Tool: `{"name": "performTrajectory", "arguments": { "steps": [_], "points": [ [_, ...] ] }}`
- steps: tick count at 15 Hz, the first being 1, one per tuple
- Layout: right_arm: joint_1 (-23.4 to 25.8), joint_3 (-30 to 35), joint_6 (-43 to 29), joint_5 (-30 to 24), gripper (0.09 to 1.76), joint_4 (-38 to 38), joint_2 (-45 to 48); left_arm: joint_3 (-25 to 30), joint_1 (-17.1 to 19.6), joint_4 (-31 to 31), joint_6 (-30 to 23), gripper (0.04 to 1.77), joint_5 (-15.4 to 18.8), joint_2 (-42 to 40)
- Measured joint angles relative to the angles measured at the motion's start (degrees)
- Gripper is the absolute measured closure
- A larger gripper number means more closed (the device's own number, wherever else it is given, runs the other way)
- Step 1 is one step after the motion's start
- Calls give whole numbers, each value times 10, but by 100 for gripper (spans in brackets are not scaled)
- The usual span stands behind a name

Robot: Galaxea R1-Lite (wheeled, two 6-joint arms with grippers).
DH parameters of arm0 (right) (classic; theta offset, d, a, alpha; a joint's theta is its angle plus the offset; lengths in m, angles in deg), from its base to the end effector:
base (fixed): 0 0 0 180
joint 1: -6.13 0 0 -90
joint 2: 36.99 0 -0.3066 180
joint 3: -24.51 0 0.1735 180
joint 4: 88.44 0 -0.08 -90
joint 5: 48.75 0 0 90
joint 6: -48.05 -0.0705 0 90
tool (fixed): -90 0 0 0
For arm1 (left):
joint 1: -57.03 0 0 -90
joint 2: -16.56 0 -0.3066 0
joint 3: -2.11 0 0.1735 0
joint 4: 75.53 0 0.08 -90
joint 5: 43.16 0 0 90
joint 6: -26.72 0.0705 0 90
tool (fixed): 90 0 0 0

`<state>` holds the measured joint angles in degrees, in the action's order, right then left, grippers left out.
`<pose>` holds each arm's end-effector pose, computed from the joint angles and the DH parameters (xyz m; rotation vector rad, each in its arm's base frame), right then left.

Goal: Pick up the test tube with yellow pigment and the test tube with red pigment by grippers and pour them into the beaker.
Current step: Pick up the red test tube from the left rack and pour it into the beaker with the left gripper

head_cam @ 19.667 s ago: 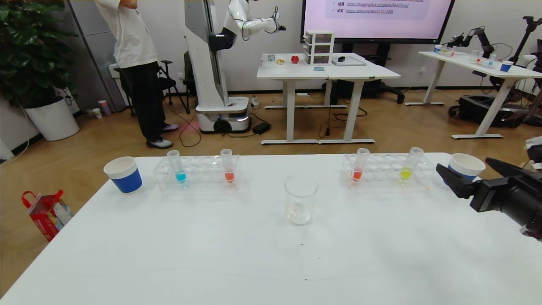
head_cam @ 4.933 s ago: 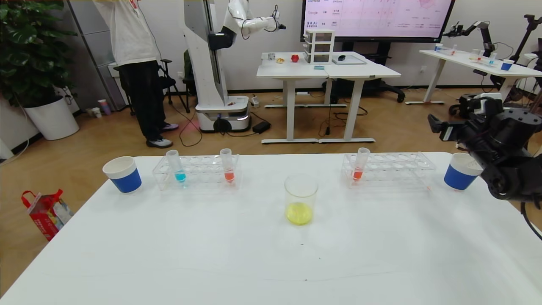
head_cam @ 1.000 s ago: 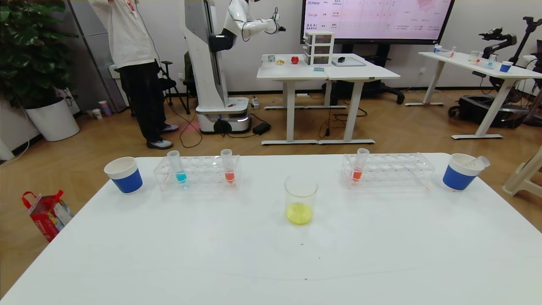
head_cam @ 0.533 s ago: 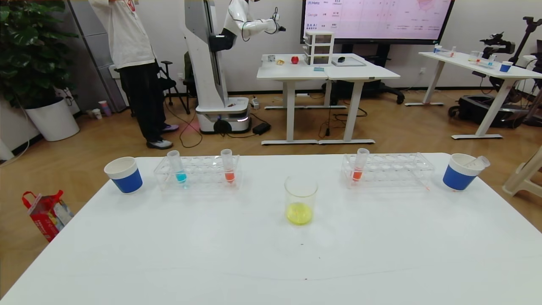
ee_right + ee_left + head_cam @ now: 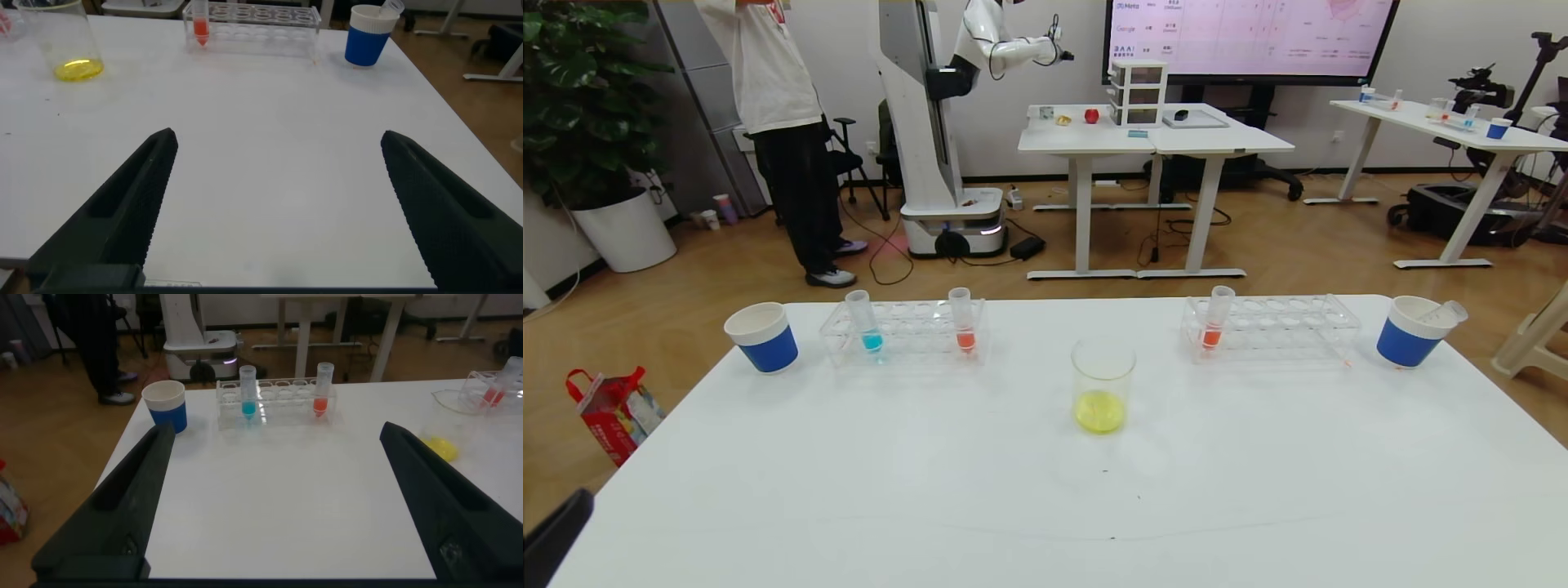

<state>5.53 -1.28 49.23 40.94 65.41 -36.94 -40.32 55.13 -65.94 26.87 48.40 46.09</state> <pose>0.0000 0.0004 0.0745 -0.0206 0.0052 0.0159 0.0525 -0.0037 0.1985 0.0024 -0.0579 -0.0603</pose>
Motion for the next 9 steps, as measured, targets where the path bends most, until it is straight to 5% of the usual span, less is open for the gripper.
{"name": "performTrajectory", "arguments": {
  "steps": [6,9],
  "points": [
    [0,0,0,0,11,0,0,-26,-11,-292,0,6,-3,335],
    [0,0,0,0,11,0,0,-38,-59,-428,-4,6,-61,481]
  ]
}}
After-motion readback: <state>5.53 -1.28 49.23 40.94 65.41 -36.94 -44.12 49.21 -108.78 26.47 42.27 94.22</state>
